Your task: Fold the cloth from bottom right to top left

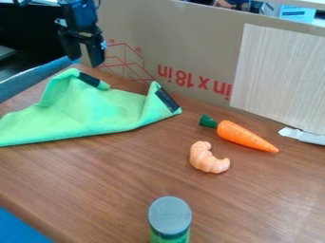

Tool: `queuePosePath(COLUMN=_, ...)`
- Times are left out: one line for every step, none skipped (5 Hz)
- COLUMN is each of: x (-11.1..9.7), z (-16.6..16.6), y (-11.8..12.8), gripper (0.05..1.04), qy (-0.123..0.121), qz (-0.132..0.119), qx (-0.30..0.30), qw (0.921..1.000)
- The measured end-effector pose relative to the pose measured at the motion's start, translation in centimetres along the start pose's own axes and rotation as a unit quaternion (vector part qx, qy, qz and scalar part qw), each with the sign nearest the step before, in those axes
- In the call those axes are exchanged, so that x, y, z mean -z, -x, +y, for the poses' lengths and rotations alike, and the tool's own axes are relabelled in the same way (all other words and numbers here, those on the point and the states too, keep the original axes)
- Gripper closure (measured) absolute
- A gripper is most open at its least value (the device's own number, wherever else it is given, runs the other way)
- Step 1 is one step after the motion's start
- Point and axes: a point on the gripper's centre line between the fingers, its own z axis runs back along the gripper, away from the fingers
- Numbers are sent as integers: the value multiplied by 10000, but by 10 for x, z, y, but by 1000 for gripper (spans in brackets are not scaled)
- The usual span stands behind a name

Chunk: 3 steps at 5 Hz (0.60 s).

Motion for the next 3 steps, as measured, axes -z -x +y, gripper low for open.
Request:
queuePosePath(x=-14, z=0, y=3, gripper=82, qy=58, qz=-193, qx=-23, qw=9998)
queuePosePath(x=-40, z=-5, y=9, gripper=82, qy=140, qz=-402, qx=-29, qw=9991)
queuePosePath(x=-54, z=-20, y=31, gripper=82, qy=64, qz=-293, qx=146, qw=9994)
